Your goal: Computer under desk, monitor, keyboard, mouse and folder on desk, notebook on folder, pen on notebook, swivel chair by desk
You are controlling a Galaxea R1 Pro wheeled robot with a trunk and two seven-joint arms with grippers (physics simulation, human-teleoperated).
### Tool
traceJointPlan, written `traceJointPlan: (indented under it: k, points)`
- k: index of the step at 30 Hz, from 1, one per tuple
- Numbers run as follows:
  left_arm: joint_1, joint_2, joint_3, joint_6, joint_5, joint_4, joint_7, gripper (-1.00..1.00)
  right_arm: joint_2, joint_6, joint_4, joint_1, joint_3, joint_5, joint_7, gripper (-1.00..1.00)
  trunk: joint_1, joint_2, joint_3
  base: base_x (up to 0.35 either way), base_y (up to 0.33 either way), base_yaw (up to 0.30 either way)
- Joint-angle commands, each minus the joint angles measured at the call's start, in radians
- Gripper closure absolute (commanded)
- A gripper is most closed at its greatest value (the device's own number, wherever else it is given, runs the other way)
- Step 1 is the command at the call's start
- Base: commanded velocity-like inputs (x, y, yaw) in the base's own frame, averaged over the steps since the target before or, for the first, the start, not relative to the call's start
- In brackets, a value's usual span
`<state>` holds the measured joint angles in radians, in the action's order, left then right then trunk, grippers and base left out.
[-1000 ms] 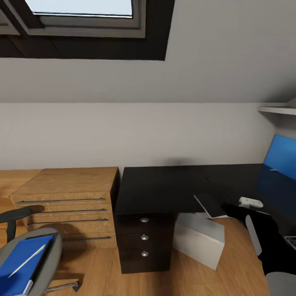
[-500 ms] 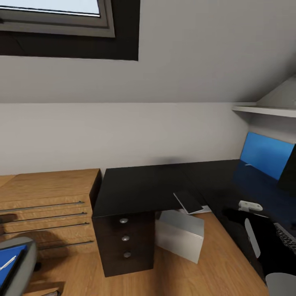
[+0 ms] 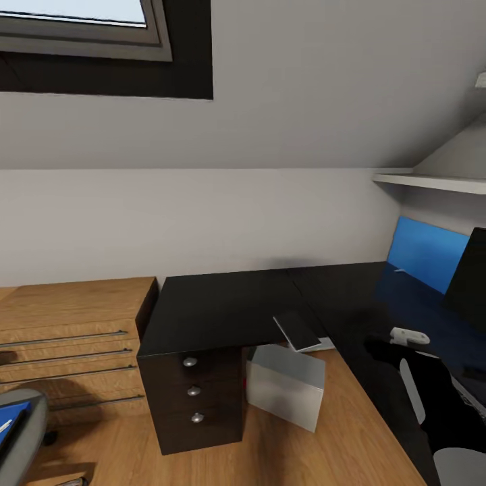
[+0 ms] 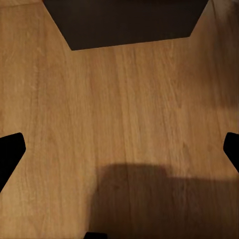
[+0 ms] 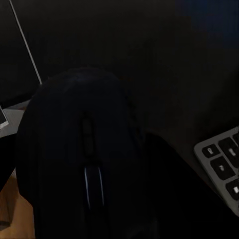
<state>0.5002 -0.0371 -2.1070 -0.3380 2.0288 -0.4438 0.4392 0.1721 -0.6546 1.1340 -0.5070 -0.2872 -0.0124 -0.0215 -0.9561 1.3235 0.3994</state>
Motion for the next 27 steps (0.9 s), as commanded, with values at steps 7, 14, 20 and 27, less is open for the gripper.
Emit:
traceJointPlan:
  k: [7,14,20,27]
  points:
    - [0.002,-0.002,-0.009,-0.009,0.007,-0.002,0.004,-1.0,-0.035,-0.007,0.008,-0.001,-0.001,-0.002,0.002,1.0,0.0,0.001,0.001,0.04,-0.061,0.134]
    - [0.002,-0.002,-0.009,-0.009,0.007,-0.003,0.004,-1.0,-0.036,-0.008,0.007,-0.001,-0.001,-0.004,0.001,1.0,0.0,0.001,0.001,0.138,-0.188,0.014]
    - [0.002,-0.002,-0.009,-0.01,0.006,-0.003,0.006,-1.0,-0.032,-0.004,0.004,-0.001,-0.002,0.038,0.004,1.0,0.0,0.001,0.001,0.084,-0.039,0.001]
    - [0.001,-0.002,-0.009,-0.01,0.006,-0.003,0.009,-1.0,0.009,0.044,-0.052,-0.001,-0.006,0.088,0.005,1.0,0.0,0.001,0.001,0.079,-0.046,0.0]
